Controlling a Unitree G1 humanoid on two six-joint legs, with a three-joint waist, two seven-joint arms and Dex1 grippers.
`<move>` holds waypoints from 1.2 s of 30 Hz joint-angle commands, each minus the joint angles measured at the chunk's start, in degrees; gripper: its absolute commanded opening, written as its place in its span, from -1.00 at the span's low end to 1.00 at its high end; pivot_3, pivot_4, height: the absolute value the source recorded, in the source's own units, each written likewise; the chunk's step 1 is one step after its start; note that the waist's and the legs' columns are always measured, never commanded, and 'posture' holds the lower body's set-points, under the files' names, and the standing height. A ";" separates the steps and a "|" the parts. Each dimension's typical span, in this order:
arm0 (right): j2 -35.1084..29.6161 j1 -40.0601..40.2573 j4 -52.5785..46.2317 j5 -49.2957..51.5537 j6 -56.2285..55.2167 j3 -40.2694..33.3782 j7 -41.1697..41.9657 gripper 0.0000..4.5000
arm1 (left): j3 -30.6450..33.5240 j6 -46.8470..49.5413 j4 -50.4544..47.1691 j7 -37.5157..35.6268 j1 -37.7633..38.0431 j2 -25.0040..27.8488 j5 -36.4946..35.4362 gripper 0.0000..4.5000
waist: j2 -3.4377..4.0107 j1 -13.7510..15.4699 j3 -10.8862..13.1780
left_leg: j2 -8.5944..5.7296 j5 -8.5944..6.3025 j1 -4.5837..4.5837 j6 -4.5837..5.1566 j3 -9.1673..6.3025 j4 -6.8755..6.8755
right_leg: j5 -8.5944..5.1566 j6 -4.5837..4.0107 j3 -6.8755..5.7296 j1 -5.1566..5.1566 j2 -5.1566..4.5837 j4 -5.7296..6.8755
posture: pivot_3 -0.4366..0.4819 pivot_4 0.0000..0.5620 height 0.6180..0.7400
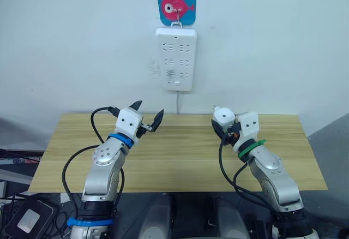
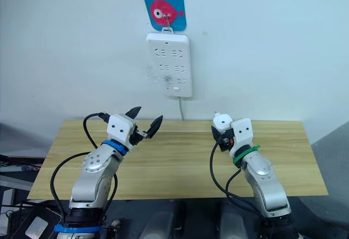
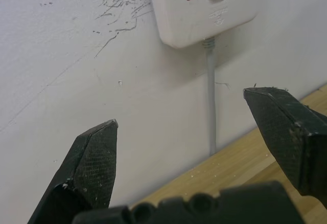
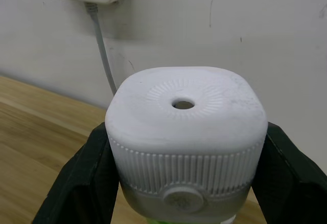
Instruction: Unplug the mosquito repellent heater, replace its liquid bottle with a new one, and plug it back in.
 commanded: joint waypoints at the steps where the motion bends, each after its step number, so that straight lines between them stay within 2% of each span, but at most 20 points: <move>1: -0.29 -0.22 -4.79 1.33 0.77 -1.17 0.90 0.34 | 1.30 0.68 -1.00 -0.73 -1.12 0.77 -1.84 1.00 | -0.01 -0.09 -0.07 | 0.01 0.00 0.02 0.00 0.00 0.00 | 0.00 0.00 0.01 0.01 0.01 0.00 | 0.18 -0.37 1.00; 7: -0.56 -1.14 -8.67 3.63 4.22 -1.98 1.96 0.34 | 1.23 1.25 -1.71 -2.11 -1.73 2.02 -2.84 1.00 | -0.02 -0.16 -0.11 | 0.03 -0.01 0.04 0.00 0.01 0.00 | 0.00 -0.01 0.03 0.01 0.03 0.01 | 0.17 -0.34 1.00; 14: -0.87 -6.27 -14.53 11.59 14.05 -4.03 3.37 0.34 | 1.96 2.86 -0.42 -4.92 -6.97 4.43 -4.80 1.00 | -0.02 -0.22 -0.11 | 0.03 -0.05 0.06 0.08 -0.01 0.01 | 0.00 -0.01 0.03 0.03 0.05 0.01 | 0.16 -0.31 1.00; 21: -1.94 -11.19 -17.57 15.23 19.66 -5.68 2.72 0.34 | 2.20 5.59 2.18 -8.41 -12.93 6.84 -7.00 1.00 | -0.02 -0.39 -0.11 | 0.03 -0.02 0.06 0.03 0.00 0.02 | 0.00 -0.01 0.03 0.03 0.07 0.01 | 0.13 -0.29 1.00; 27: -4.08 -12.69 -18.17 16.59 21.12 -5.71 3.69 0.34 | 1.26 5.63 6.14 -11.45 -16.70 7.49 -7.24 1.00 | -0.02 -0.68 -0.11 | 0.03 -0.02 0.06 0.04 0.03 0.02 | 0.00 -0.01 0.03 0.03 0.07 0.02 | 0.10 -0.29 1.00; 36: -3.18 -12.83 -18.60 16.74 20.87 -5.50 2.22 0.34 | -0.43 2.94 15.24 -15.91 -24.08 7.11 -5.75 1.00 | -0.02 -1.62 -0.11 | 0.04 -0.03 0.06 0.05 0.02 0.02 | 0.00 -0.01 0.02 0.03 0.08 0.04 | 0.04 -0.29 1.00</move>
